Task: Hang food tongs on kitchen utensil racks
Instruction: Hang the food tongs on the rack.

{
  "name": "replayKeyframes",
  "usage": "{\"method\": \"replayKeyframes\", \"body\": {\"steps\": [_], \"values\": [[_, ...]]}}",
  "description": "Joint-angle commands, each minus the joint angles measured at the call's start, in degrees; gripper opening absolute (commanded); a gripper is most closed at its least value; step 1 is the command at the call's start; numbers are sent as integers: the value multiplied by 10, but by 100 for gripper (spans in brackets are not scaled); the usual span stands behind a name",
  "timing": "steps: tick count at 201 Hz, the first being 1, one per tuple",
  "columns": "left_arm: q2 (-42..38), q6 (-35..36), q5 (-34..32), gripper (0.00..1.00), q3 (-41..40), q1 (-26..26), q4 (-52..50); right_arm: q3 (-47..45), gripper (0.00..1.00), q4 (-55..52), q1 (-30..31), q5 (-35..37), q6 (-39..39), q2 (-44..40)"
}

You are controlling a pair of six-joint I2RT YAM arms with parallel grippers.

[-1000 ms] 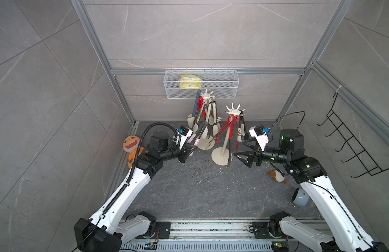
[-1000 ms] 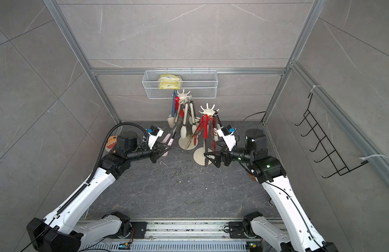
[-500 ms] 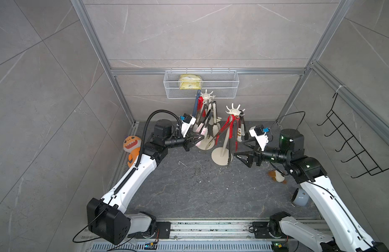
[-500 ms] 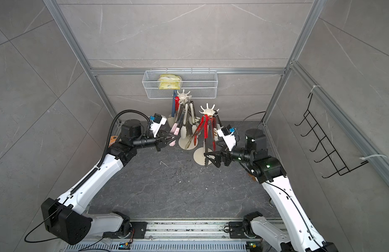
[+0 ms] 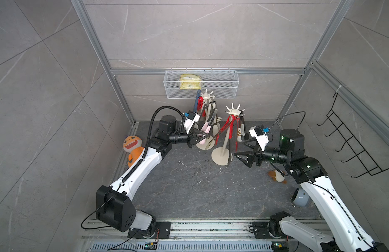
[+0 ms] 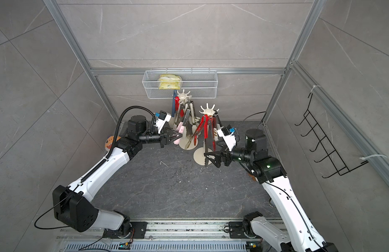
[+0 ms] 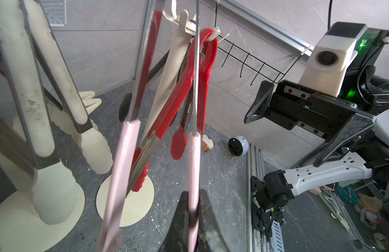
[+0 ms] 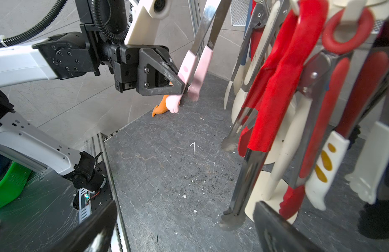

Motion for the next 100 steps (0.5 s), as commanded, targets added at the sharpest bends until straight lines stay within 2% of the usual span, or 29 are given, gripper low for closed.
{"method": "replayKeyframes", "body": {"steps": [1,100], "values": [[6,-23,47,0,29,3,56,7,100,-9,2,2,-2,-12],[78,-54,96,0,75,-7,83,4,100,-11,2,2,-5,-12]]}}
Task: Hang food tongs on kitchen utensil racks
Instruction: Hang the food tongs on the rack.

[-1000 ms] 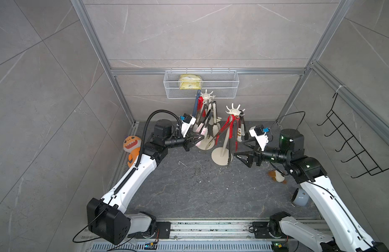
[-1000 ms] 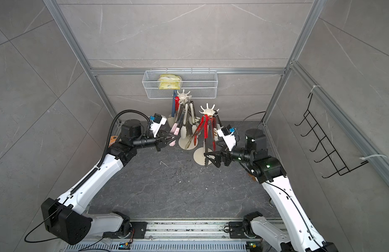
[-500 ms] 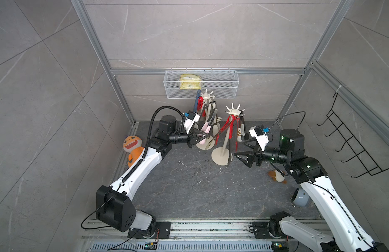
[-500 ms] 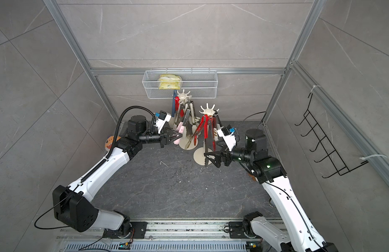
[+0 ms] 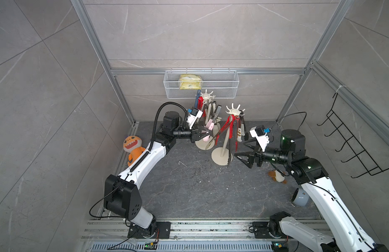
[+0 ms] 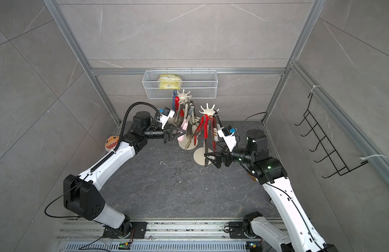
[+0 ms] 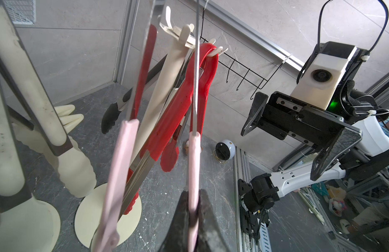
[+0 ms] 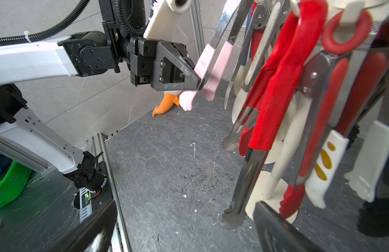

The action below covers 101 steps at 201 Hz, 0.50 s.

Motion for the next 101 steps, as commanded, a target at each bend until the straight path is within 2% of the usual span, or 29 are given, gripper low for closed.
{"method": "replayKeyframes", "body": {"steps": [1,101], "values": [[12,-15,38,0,32,-6,40,4,100,-7,2,2,-5,-7],[41,-18,60,0,53,-24,41,6,100,-11,2,3,-12,-5]]}}
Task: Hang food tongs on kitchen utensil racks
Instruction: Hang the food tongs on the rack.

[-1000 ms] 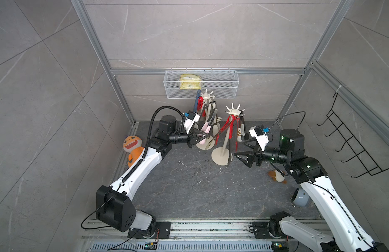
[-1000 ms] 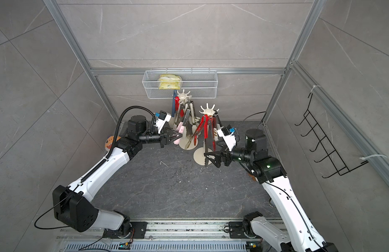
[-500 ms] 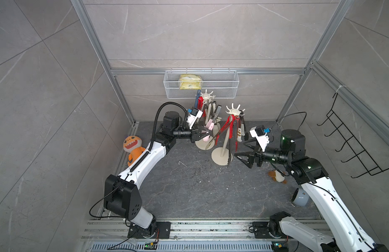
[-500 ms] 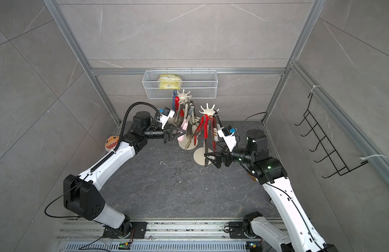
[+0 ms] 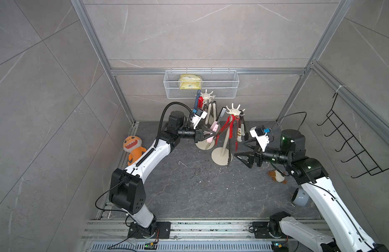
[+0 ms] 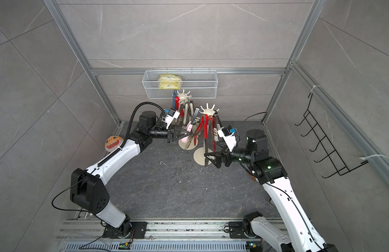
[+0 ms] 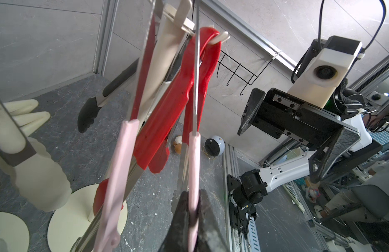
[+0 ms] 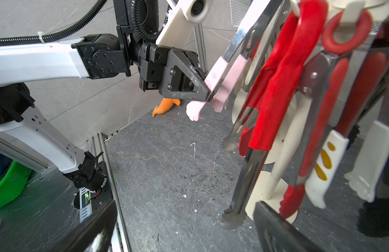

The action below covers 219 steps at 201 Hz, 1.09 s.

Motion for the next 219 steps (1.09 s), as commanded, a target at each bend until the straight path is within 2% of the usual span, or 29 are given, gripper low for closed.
{"method": "replayKeyframes", "body": {"steps": [1,141,219], "values": [[3,-5,25,0,30,-4,34,6,100,-12,2,3,-11,-5],[20,17,25,0,37,-12,-17,6,100,-20,1,2,-16,-11],[22,58,25,0,40,-14,-79,5,100,-24,1,4,-18,-13]]}}
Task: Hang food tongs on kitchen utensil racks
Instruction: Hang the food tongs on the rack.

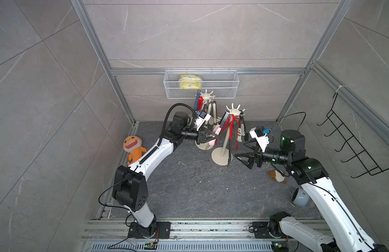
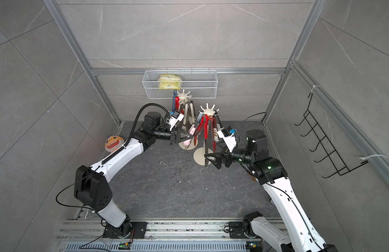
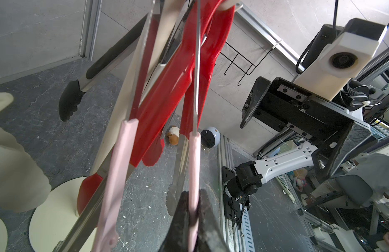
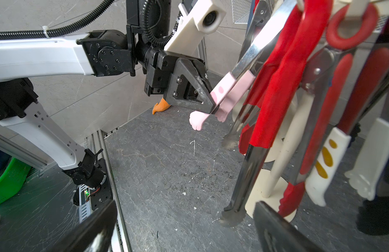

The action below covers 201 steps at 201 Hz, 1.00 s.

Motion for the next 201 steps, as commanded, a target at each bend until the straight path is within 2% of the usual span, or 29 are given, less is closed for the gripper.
{"method": "replayKeyframes", "body": {"steps": [1,19,39,72,98,114,147,201], "values": [[-3,27,19,0,22,-1,-25,5,100,-13,2,4,-8,-12],[-3,34,12,0,23,-2,-35,5,100,-14,2,5,-8,-12],[-5,42,-7,30,22,0,-42,6,100,-13,1,6,-8,-12],[-24,48,-47,61,16,12,-39,6,100,-20,1,8,-13,-14],[-54,47,-79,99,4,23,-27,5,100,-24,2,27,-16,-13],[-81,48,-105,100,-7,25,-23,6,100,-32,2,44,-17,-8],[-160,37,-205,100,-70,25,14,-4,100,-26,2,64,-15,-3],[-288,47,-350,100,-181,25,20,-34,100,2,2,95,-2,-2]]}}
